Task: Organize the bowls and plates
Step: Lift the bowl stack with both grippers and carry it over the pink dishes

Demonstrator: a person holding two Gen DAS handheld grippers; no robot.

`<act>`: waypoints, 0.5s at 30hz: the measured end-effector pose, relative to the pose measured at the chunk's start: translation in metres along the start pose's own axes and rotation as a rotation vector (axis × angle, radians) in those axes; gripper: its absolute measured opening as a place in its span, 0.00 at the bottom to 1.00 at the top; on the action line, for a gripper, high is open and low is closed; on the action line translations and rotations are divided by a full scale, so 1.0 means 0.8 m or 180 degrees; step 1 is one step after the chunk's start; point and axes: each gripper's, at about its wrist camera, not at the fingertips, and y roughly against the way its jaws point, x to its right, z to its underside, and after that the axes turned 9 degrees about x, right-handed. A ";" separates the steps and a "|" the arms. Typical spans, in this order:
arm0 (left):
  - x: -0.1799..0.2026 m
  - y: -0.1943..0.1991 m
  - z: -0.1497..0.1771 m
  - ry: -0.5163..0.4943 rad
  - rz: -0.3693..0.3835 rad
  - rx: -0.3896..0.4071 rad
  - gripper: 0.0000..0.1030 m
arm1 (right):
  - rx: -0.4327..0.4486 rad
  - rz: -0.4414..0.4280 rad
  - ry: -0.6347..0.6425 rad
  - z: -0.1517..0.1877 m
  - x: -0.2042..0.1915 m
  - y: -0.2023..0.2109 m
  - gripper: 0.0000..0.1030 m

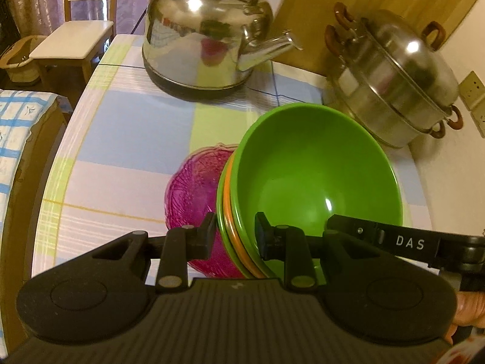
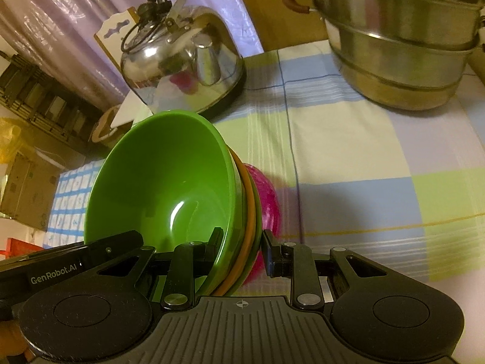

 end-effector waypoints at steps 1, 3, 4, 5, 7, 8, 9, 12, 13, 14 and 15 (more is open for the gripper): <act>-0.002 -0.003 -0.001 -0.0007 -0.0008 -0.0005 0.23 | -0.0011 -0.0003 -0.0008 0.000 0.000 -0.006 0.26; -0.006 -0.011 -0.003 -0.0015 -0.0028 -0.0019 0.23 | -0.0029 -0.0014 -0.0045 -0.001 0.002 -0.015 0.26; -0.008 -0.014 -0.003 -0.0020 -0.0037 -0.0026 0.23 | -0.0039 -0.0018 -0.0053 -0.002 0.002 -0.020 0.26; -0.011 -0.018 -0.004 -0.0018 -0.0045 -0.0032 0.23 | -0.0047 -0.0022 -0.0057 -0.002 0.003 -0.026 0.26; -0.015 -0.027 -0.006 -0.0010 -0.0059 -0.0049 0.23 | -0.0062 -0.0026 -0.0054 -0.003 0.003 -0.036 0.26; -0.016 -0.031 -0.006 -0.0003 -0.0064 -0.0059 0.23 | -0.0068 -0.0029 -0.0058 -0.003 0.003 -0.040 0.26; -0.018 -0.035 -0.006 0.0002 -0.0069 -0.0070 0.23 | -0.0077 -0.0031 -0.0063 -0.003 0.004 -0.044 0.26; -0.022 -0.046 -0.005 0.0008 -0.0080 -0.0098 0.23 | -0.0109 -0.0025 -0.0089 -0.002 0.007 -0.055 0.26; -0.023 -0.049 -0.004 0.0012 -0.0084 -0.0103 0.23 | -0.0116 -0.0025 -0.0094 -0.002 0.008 -0.059 0.26; -0.025 -0.052 -0.003 0.0018 -0.0088 -0.0109 0.23 | -0.0122 -0.0029 -0.0105 -0.001 0.009 -0.063 0.26; -0.026 -0.055 -0.003 0.0018 -0.0092 -0.0115 0.23 | -0.0130 -0.0034 -0.0117 -0.001 0.011 -0.067 0.26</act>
